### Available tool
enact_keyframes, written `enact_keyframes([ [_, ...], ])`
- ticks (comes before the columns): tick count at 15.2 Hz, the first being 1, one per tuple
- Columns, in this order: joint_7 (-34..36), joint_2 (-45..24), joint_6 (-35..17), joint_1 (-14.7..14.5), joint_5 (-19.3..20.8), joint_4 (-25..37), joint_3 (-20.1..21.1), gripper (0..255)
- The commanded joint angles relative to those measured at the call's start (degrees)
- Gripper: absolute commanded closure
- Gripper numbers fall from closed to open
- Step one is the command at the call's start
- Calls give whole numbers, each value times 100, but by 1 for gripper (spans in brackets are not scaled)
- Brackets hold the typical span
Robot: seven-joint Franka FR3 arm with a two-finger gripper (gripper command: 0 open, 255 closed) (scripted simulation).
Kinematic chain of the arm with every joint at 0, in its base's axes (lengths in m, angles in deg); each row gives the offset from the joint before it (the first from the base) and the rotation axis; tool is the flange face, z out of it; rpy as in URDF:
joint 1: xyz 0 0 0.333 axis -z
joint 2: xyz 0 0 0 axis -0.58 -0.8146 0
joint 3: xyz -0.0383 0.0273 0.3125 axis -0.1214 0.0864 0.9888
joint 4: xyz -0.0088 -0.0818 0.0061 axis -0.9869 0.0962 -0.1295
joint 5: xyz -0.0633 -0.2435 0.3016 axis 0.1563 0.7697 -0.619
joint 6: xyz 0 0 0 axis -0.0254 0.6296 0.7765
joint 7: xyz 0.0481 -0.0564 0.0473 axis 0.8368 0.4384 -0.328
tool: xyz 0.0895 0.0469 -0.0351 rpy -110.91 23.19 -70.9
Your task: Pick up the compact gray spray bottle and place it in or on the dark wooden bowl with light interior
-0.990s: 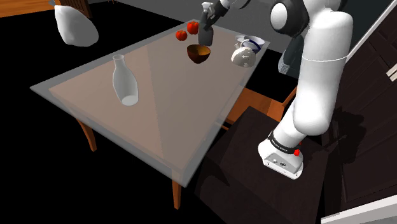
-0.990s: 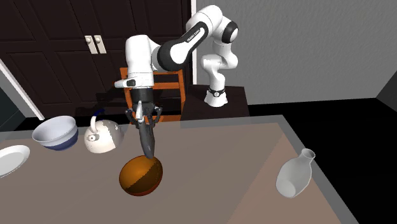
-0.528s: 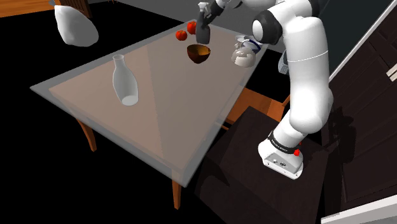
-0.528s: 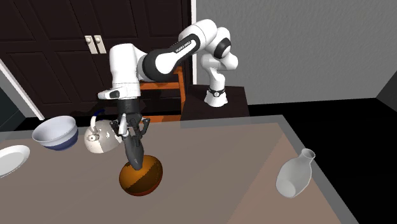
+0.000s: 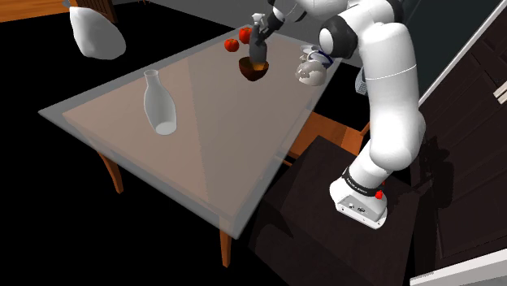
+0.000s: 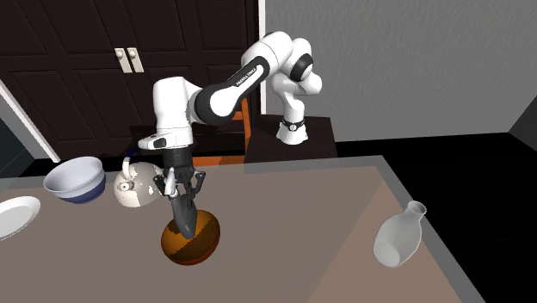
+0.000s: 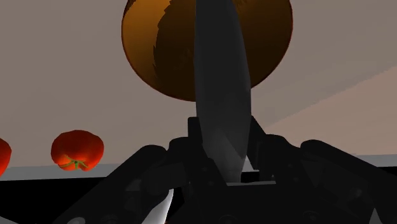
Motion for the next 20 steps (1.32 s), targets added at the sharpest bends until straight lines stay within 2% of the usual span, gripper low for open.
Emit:
enact_keyframes([
  [1,-51,-22,-77,-6,-38,-62,22,255],
  [8,-51,-22,-77,-6,-38,-62,22,255],
  [9,-51,-22,-77,-7,-38,-62,22,0],
  [14,-50,-22,-77,-7,-38,-63,22,0],
  [18,8,538,187,-140,244,-346,-205,0],
  [20,8,538,187,-140,244,-346,-204,0],
])
